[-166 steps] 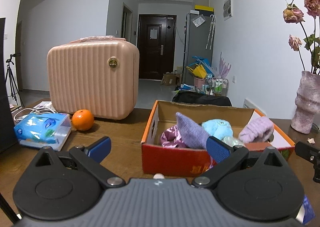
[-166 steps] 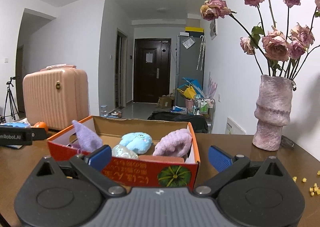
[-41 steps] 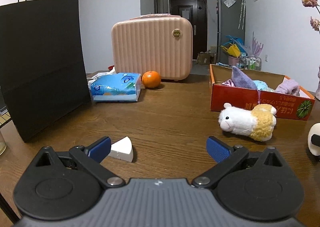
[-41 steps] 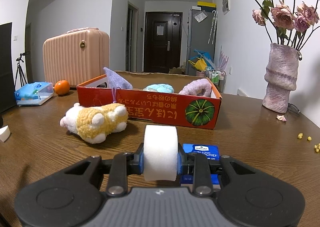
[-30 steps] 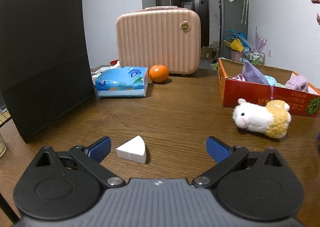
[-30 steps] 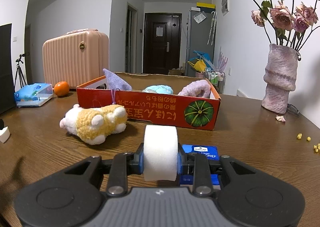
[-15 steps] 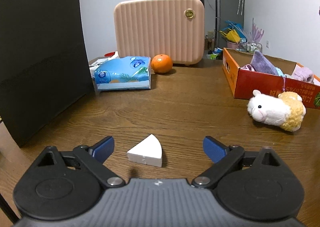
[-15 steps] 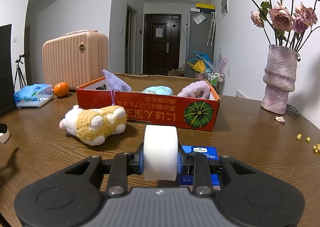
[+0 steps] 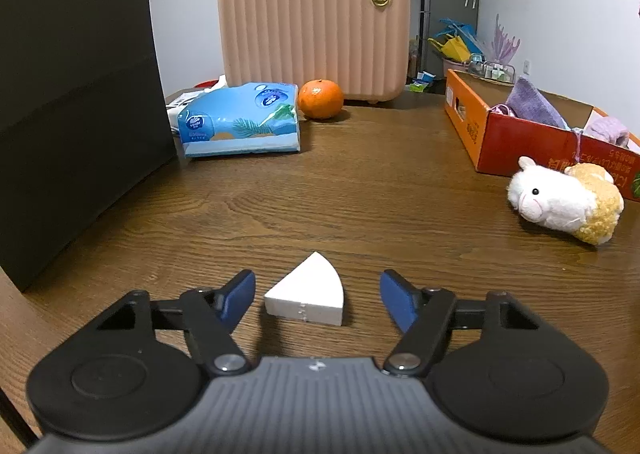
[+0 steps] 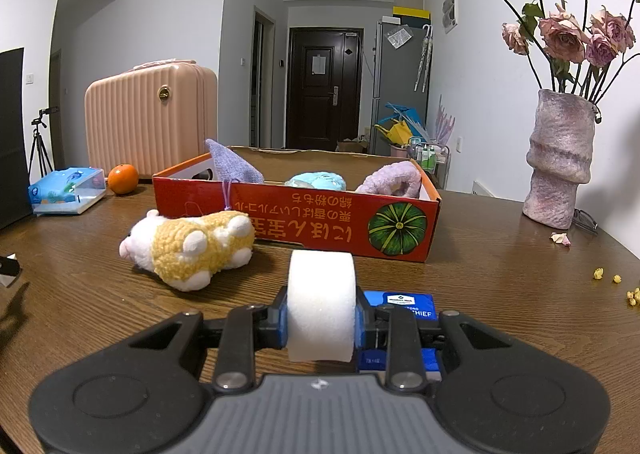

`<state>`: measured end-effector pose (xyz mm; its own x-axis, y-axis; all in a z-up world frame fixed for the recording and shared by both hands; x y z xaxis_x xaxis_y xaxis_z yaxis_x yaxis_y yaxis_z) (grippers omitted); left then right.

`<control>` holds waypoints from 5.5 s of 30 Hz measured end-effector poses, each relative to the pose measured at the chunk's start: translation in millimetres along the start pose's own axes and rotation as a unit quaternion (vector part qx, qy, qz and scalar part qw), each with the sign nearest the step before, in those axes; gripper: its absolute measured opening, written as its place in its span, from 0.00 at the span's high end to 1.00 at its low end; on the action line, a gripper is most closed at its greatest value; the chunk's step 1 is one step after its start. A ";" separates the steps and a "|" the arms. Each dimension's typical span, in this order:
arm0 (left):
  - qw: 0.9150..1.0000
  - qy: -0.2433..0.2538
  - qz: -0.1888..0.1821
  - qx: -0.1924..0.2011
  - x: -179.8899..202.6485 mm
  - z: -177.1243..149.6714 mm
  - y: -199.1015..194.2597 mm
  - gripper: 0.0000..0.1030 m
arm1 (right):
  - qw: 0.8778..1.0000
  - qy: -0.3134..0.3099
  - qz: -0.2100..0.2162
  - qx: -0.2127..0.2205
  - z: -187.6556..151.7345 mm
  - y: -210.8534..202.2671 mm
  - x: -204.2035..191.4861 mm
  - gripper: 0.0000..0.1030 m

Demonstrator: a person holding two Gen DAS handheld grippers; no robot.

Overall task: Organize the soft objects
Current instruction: 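Grasp the white foam wedge with the left gripper while the right gripper holds the cylinder, then carry the foam wedge and foam cylinder with both grippers over the orange box, then open both grippers to drop the wedge and cylinder into the box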

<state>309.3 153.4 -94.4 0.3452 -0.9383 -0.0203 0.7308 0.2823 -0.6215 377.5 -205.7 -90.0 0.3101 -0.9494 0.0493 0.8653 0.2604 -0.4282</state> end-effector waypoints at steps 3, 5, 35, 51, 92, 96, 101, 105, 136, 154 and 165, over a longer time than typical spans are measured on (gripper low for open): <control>1.000 -0.002 -0.007 -0.007 -1.2 0.5 3.3 0.51 | 1.000 0.000 0.000 0.000 0.0 0.0 0.0 0.72; 1.000 -0.001 -0.007 -0.009 -1.4 0.4 4.3 0.56 | 1.000 0.000 0.000 0.000 0.1 -0.1 0.1 0.72; 0.999 0.011 -0.015 0.050 23.4 4.6 -20.9 0.66 | 1.000 0.001 0.001 0.011 3.8 -3.7 -0.6 0.72; 0.995 0.057 -0.067 0.053 93.5 -7.5 -37.0 0.66 | 0.999 0.002 0.016 0.028 5.1 -13.0 -5.2 0.72; 0.983 0.076 -0.124 0.109 189.1 19.9 -55.1 0.66 | 0.997 0.021 0.013 0.076 26.1 -10.8 -11.6 0.72; 0.983 0.068 -0.126 0.116 192.5 30.2 -53.7 0.66 | 0.996 0.028 0.008 0.085 32.6 -7.0 -9.3 0.72; 0.982 0.055 -0.127 0.128 196.8 44.4 -49.8 0.66 | 0.995 0.036 0.004 0.094 42.1 1.8 -5.6 0.72; 0.982 0.046 -0.128 0.132 198.9 55.6 -43.5 0.66 | 0.994 0.037 0.001 0.101 51.1 12.2 -3.9 0.72; 0.982 0.013 -0.120 0.142 227.4 127.6 37.9 0.66 | 0.995 0.045 -0.018 0.087 112.3 111.6 19.8 0.72; 0.983 0.027 -0.113 0.142 242.6 148.0 79.4 0.66 | 0.997 0.039 -0.032 0.062 119.4 150.9 27.8 0.72; 0.985 0.022 -0.106 0.137 240.2 150.3 89.8 0.43 | 0.997 0.032 -0.044 0.048 118.5 161.2 31.9 0.54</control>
<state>546.3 -16.6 -37.4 0.1457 -0.9881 0.0498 0.9175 0.1161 -0.3804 573.5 -173.2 -50.4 0.2079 -0.9778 0.0251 0.9226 0.1875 -0.3370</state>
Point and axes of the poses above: each gripper's, at about its wrist camera, not at the fingertips, and y roughly the way its jaws point, x to its right, z to its top, the point moved 4 cm from there along y, roughly the way its jaws point, and after that the axes turned 1 degree about -y, right-handed, at the moved point
